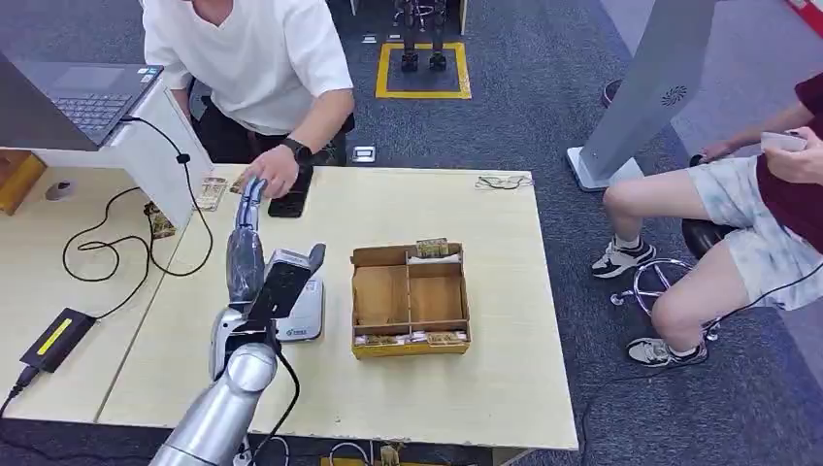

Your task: Pass the card to the sensor for recognition and then transmit it.

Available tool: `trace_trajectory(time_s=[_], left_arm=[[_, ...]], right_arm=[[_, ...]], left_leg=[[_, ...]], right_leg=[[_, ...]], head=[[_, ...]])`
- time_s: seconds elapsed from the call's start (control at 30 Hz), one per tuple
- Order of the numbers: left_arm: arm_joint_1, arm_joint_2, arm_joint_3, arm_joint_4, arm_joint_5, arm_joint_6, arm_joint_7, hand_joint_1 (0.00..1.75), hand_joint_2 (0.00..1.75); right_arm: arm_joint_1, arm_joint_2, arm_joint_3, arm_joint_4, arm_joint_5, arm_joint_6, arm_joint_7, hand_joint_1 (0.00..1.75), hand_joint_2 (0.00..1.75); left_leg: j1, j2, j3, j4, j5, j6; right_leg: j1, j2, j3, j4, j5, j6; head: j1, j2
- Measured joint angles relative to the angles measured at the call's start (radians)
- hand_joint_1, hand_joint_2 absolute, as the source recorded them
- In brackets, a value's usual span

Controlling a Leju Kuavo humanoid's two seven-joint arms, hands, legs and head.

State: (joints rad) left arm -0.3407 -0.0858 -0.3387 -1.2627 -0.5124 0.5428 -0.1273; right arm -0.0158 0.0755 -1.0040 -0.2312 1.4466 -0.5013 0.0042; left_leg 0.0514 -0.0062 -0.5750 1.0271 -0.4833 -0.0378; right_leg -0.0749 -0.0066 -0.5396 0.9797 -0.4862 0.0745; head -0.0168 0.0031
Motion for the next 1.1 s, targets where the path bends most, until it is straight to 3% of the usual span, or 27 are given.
trace_trajectory(time_s=[0.3,0.53,0.8,1.1], left_arm=[[0.032,-0.008,0.0,-0.003,0.073,0.023,-0.057,0.0,0.0],[0.04,-0.015,0.0,-0.003,0.077,0.028,-0.058,0.0,0.0],[0.063,-0.051,0.0,-0.003,0.072,0.127,-0.076,0.0,0.0],[0.08,-0.067,0.0,-0.006,0.114,0.13,-0.086,0.0,0.0]], right_arm=[[-0.002,0.0,-0.037,0.0,-0.022,0.013,-0.005,0.0,1.75],[-0.002,0.0,-0.048,0.0,-0.021,0.015,-0.004,0.0,1.75],[-0.008,0.005,-0.091,-0.003,-0.095,0.003,-0.039,0.0,1.75],[-0.011,0.014,-0.124,-0.006,-0.114,0.003,-0.04,0.0,1.75]], left_leg=[[0.0,0.0,0.0,0.0,0.0,0.0],[0.0,0.0,0.0,0.0,0.0,0.0],[0.0,0.0,0.0,0.0,0.0,0.0],[0.0,0.0,0.0,0.0,0.0,0.0]], right_leg=[[0.0,0.0,0.0,0.0,0.0,0.0],[0.0,0.0,0.0,0.0,0.0,0.0],[0.0,0.0,0.0,0.0,0.0,0.0],[0.0,0.0,0.0,0.0,0.0,0.0]], head=[[0.0,0.0],[0.0,0.0],[0.0,0.0],[0.0,0.0]])
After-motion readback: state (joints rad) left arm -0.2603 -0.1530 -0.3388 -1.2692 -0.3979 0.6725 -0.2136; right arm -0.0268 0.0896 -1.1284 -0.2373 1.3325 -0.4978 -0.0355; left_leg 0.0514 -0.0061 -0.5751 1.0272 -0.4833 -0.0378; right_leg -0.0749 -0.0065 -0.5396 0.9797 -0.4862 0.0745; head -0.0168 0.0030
